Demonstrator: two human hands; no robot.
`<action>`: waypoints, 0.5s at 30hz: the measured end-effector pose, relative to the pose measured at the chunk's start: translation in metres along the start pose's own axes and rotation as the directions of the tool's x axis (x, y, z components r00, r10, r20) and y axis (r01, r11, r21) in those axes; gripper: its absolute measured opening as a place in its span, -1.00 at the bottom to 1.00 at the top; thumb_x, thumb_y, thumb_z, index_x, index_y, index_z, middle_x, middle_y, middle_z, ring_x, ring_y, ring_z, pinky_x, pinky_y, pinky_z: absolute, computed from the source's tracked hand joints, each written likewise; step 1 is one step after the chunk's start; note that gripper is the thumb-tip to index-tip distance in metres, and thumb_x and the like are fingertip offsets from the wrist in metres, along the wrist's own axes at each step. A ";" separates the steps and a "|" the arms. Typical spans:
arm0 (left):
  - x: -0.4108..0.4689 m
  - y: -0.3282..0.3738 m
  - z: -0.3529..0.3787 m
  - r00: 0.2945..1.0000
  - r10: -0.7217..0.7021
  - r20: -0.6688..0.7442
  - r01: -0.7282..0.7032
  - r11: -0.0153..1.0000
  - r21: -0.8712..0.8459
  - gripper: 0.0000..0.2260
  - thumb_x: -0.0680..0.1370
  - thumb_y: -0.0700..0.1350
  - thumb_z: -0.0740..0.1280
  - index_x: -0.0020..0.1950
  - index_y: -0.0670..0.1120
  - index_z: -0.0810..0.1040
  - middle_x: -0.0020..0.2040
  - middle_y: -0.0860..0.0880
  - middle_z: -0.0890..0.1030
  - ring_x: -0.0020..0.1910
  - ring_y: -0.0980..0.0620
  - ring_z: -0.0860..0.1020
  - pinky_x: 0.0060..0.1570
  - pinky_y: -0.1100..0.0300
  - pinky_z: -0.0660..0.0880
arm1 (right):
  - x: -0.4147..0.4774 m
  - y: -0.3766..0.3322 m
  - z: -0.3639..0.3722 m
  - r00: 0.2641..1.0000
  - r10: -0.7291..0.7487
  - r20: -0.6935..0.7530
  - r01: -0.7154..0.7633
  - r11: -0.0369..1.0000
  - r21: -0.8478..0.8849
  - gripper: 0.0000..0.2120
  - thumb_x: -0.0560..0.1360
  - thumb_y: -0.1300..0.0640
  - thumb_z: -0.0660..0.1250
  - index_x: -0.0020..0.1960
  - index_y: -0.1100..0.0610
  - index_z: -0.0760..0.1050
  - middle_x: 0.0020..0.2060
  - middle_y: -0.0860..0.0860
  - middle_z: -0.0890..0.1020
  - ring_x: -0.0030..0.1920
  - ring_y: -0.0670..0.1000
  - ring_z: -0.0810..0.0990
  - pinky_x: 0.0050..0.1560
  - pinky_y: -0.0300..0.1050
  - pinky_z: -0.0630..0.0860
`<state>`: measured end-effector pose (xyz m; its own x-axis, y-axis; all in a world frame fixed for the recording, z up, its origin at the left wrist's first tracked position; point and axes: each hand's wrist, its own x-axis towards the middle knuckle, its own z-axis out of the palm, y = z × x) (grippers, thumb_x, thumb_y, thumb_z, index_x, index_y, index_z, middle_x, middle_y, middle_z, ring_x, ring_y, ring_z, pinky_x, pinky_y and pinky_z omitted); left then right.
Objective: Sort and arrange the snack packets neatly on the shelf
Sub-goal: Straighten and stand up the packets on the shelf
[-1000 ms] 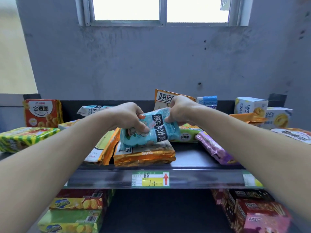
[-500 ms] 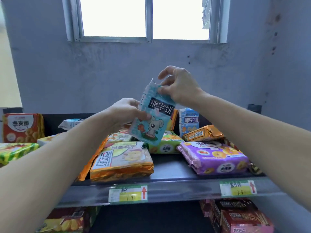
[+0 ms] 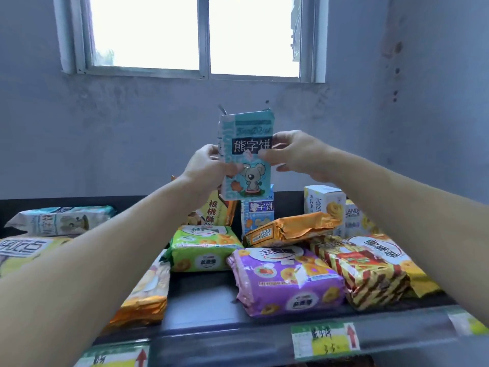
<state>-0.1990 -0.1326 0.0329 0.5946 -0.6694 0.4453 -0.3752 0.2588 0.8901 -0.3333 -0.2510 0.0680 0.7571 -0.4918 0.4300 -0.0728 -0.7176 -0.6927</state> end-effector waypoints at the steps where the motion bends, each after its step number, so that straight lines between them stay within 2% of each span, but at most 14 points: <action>1: 0.005 -0.002 0.007 1.000 0.006 0.003 -0.006 1.000 -0.002 -0.68 0.44 -0.33 0.39 0.14 -0.14 0.41 0.06 -0.13 0.60 0.03 -0.11 0.61 0.06 -0.13 0.56 | 0.003 0.005 -0.001 1.000 -0.010 -0.011 0.010 1.000 -0.008 -0.82 0.51 0.13 0.36 0.10 0.09 0.52 0.00 -0.03 0.64 0.03 -0.01 0.57 0.01 -0.12 0.55; 3: 0.014 -0.008 0.018 1.000 0.014 0.005 -0.014 1.000 0.008 -0.69 0.44 -0.34 0.38 0.10 -0.11 0.40 0.08 -0.14 0.59 0.07 -0.12 0.59 0.09 -0.14 0.54 | 0.010 0.016 -0.004 0.999 -0.020 -0.039 0.020 1.000 0.005 -0.80 0.50 0.24 0.35 0.12 0.11 0.53 0.00 -0.02 0.65 0.04 0.00 0.58 0.02 -0.11 0.57; 7: 0.029 -0.021 0.032 1.000 -0.006 -0.007 0.007 0.999 0.045 -0.64 0.45 -0.34 0.37 0.15 -0.10 0.36 0.15 -0.14 0.56 0.12 -0.11 0.57 0.10 -0.09 0.55 | 0.022 0.035 -0.007 0.999 -0.011 -0.038 0.014 0.998 0.064 -0.73 0.48 0.33 0.35 0.16 0.16 0.51 -0.02 0.02 0.63 0.04 0.03 0.59 -0.08 -0.18 0.58; 11: 0.041 -0.035 0.037 0.997 -0.080 0.000 0.079 0.994 0.069 -0.69 0.47 -0.32 0.36 0.11 -0.10 0.35 0.09 -0.13 0.57 0.06 -0.11 0.60 0.02 -0.06 0.58 | 0.037 0.057 -0.003 1.000 0.019 -0.017 -0.018 0.999 0.040 -0.72 0.48 0.32 0.35 0.18 0.17 0.52 0.00 0.03 0.63 0.07 0.08 0.60 0.09 -0.01 0.58; 15: 0.051 -0.050 0.040 0.988 -0.153 0.004 0.151 0.980 0.132 -0.76 0.46 -0.32 0.36 0.01 -0.10 0.39 0.05 -0.13 0.59 0.03 -0.12 0.61 0.03 -0.09 0.58 | 0.047 0.076 0.004 0.997 0.073 0.040 -0.073 0.997 -0.006 -0.75 0.49 0.27 0.36 0.16 0.15 0.53 0.03 0.02 0.63 0.09 0.07 0.60 0.12 0.01 0.57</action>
<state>-0.1782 -0.2073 0.0067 0.6419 -0.7041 0.3037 -0.3719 0.0605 0.9263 -0.3002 -0.3268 0.0331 0.7749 -0.5233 0.3547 -0.1318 -0.6824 -0.7190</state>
